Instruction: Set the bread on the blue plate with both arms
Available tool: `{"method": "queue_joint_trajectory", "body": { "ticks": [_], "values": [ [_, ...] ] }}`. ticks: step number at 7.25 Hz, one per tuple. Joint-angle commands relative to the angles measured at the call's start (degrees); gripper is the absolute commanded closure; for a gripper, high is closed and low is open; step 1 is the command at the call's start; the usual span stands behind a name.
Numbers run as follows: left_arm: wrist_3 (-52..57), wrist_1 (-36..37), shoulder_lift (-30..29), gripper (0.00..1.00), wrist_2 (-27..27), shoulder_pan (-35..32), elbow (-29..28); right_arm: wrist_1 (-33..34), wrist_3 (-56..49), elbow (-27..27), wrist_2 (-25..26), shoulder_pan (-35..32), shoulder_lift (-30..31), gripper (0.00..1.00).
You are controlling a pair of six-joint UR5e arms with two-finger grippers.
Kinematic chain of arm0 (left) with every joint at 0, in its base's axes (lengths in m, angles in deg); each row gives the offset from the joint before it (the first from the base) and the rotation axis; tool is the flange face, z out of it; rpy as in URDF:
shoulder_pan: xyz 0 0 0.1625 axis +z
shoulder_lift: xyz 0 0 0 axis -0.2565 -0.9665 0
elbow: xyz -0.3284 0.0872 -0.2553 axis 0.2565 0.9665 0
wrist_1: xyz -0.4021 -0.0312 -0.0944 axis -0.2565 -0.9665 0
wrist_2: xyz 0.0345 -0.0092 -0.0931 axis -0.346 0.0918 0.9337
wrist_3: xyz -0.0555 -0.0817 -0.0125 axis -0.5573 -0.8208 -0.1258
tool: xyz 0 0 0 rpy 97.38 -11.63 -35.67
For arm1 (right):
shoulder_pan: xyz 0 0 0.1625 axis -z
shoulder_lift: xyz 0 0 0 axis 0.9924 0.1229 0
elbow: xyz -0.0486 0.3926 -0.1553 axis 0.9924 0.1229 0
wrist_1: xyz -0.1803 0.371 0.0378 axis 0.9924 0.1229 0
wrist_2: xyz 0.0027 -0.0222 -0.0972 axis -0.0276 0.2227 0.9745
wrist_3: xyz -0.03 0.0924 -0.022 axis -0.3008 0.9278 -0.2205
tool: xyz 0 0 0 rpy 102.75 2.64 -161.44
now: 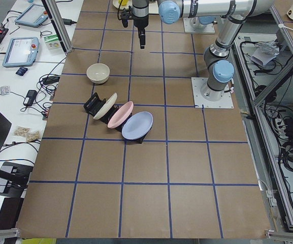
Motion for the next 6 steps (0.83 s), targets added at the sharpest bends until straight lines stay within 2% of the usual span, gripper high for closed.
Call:
{"method": "queue_joint_trajectory", "body": {
  "ticks": [1,6],
  "values": [
    [0.1,-0.1,0.0,0.0,0.0,0.0,0.3,0.3,0.1,0.0,-0.1,-0.1,0.0,0.0],
    [0.0,-0.6,1.4,0.0,0.5,-0.1,0.3,0.5,0.1,-0.1,0.0,0.0,0.0,0.0]
  ]
}}
